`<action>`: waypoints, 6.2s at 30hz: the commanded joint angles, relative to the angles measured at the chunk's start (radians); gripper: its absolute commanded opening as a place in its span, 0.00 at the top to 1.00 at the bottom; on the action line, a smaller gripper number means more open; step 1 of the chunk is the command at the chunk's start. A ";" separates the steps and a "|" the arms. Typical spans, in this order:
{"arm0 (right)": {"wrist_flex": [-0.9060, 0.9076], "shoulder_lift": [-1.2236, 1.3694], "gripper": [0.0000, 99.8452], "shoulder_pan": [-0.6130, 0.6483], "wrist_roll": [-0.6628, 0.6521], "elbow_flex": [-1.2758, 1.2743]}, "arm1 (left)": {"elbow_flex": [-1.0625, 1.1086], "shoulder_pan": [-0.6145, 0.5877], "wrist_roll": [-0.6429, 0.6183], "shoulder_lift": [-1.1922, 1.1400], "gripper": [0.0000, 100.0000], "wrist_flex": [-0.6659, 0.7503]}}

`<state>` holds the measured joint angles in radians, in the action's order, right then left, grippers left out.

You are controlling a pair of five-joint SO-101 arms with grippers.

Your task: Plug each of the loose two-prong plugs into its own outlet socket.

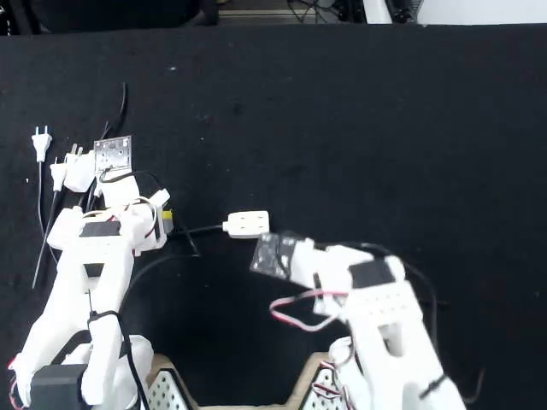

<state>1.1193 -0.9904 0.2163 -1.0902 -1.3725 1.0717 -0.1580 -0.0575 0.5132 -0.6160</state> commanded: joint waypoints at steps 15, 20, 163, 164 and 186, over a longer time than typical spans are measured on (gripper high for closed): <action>-0.245 -0.061 0.89 0.043 0.018 -0.114 | -0.012 0.004 -0.005 0.025 0.78 0.015; -0.249 0.005 0.89 0.023 0.018 -0.031 | -0.012 0.004 -0.005 0.025 0.78 0.015; -0.600 0.545 0.99 -0.269 0.152 0.208 | -0.012 0.002 -0.005 0.032 0.78 0.009; -0.585 0.519 0.99 -0.285 0.160 0.205 | -0.012 0.002 -0.005 0.032 0.78 0.009; -0.295 0.401 0.91 -0.049 0.117 0.119 | -0.012 0.002 -0.005 0.028 0.78 0.009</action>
<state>0.8385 -0.6252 0.1519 -0.9613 -1.2574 1.0717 -0.1596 -0.0575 0.5132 -0.6160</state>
